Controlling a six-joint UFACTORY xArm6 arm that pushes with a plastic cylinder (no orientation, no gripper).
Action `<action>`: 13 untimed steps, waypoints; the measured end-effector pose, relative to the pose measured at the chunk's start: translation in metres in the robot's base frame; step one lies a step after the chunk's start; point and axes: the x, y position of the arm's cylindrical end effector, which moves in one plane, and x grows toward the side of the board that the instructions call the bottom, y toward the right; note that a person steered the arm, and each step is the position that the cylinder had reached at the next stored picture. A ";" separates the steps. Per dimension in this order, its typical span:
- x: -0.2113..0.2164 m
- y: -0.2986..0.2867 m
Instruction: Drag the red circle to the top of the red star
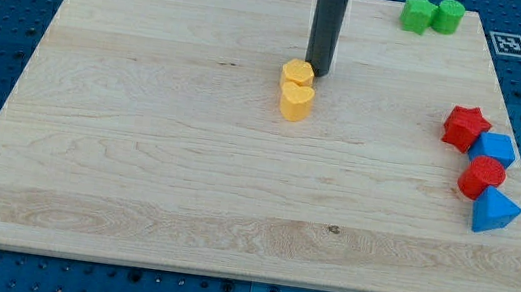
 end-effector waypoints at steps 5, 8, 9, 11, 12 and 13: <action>-0.025 0.138; 0.051 0.254; 0.071 0.237; 0.074 0.221; 0.061 0.244; 0.043 0.224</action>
